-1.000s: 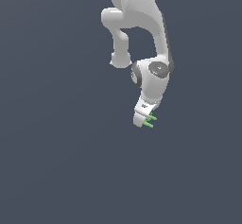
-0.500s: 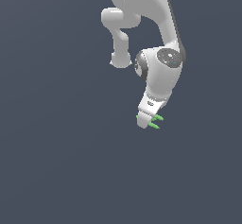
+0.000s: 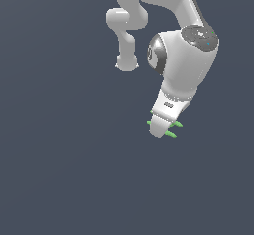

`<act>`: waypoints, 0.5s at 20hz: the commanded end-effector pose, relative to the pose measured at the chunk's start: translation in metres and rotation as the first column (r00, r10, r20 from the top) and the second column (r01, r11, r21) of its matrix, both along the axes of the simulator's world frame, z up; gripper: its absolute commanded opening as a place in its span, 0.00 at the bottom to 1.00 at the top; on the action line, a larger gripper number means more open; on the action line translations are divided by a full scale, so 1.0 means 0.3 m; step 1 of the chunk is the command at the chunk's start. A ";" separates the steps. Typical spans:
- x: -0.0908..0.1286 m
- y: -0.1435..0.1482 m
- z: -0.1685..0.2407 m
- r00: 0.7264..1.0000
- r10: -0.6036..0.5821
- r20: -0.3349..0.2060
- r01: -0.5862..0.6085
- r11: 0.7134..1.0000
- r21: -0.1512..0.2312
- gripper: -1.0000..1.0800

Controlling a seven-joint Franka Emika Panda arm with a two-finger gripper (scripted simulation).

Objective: Pick up the object and move it to a goal position.

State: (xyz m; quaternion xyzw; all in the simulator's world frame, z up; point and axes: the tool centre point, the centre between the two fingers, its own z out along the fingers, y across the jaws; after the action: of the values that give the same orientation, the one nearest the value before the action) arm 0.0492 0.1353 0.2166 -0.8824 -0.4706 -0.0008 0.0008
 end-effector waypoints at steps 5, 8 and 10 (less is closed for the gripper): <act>0.082 0.008 0.124 1.000 -0.001 -0.001 0.001 1.000 -0.001 0.00; 0.112 0.011 0.167 1.000 -0.001 -0.001 0.001 1.000 -0.001 0.00; 0.128 0.013 0.190 1.000 -0.001 -0.001 0.001 1.000 -0.002 0.00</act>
State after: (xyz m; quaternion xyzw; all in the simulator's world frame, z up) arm 0.0838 0.1388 0.2680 -0.8826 -0.4702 -0.0005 0.0004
